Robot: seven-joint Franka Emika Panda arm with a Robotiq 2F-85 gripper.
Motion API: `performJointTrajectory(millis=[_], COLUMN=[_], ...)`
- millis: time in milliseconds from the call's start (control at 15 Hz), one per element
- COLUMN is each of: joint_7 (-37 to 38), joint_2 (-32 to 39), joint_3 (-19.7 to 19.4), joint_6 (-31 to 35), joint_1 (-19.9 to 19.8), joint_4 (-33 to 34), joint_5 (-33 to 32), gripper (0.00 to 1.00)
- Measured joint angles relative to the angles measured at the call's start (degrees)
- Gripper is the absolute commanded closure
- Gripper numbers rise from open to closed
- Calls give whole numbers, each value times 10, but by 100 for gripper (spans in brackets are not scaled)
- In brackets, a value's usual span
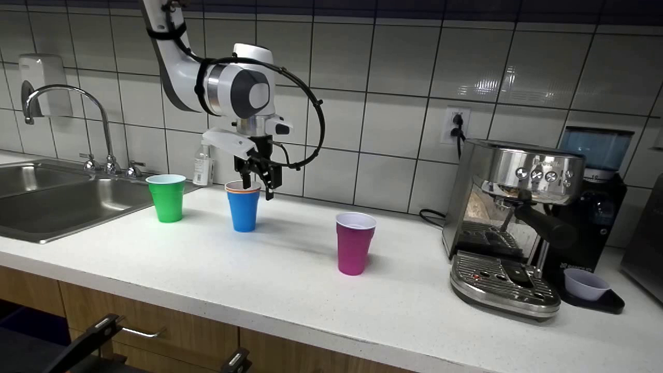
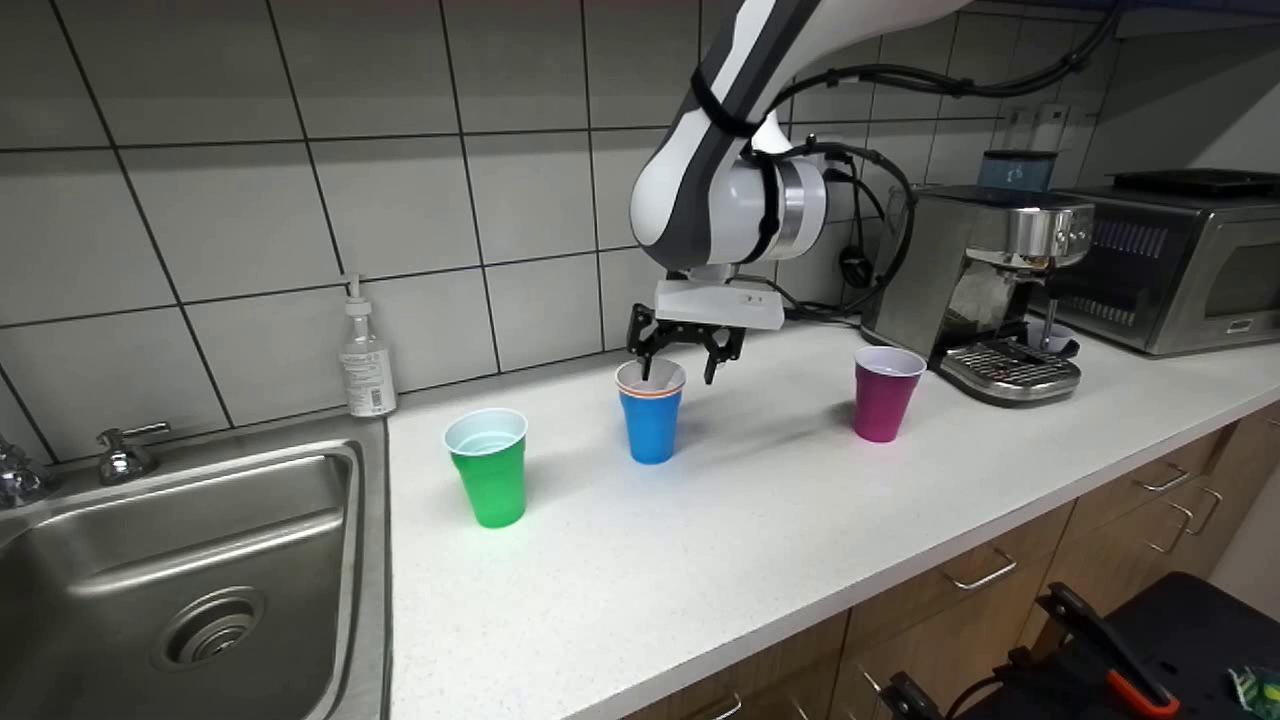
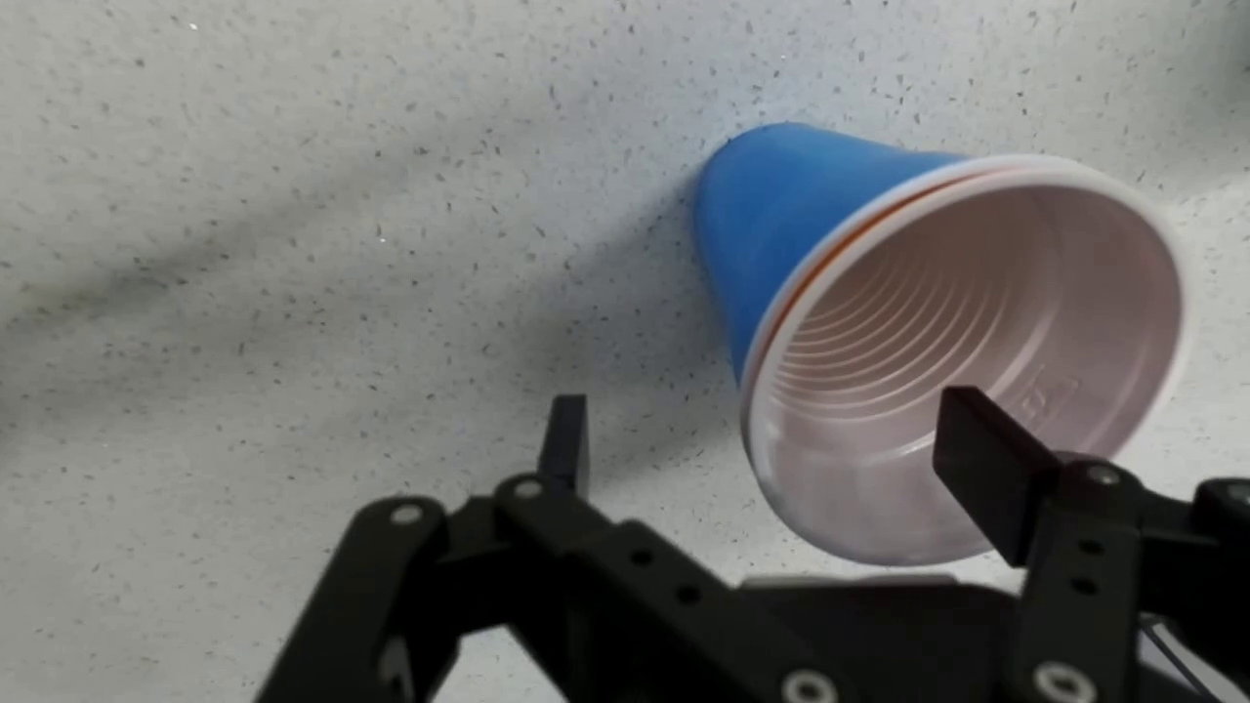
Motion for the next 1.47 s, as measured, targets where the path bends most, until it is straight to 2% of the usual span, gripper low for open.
performJointTrajectory(millis=[400, 533, 1467], joint_7=[0, 0, 1], joint_2=[0, 0, -1], joint_3=[0, 0, 0], joint_6=[0, 0, 3], joint_1=[0, 0, -1], joint_4=[1, 1, 1], joint_5=[0, 0, 1], gripper=[87, 99, 99])
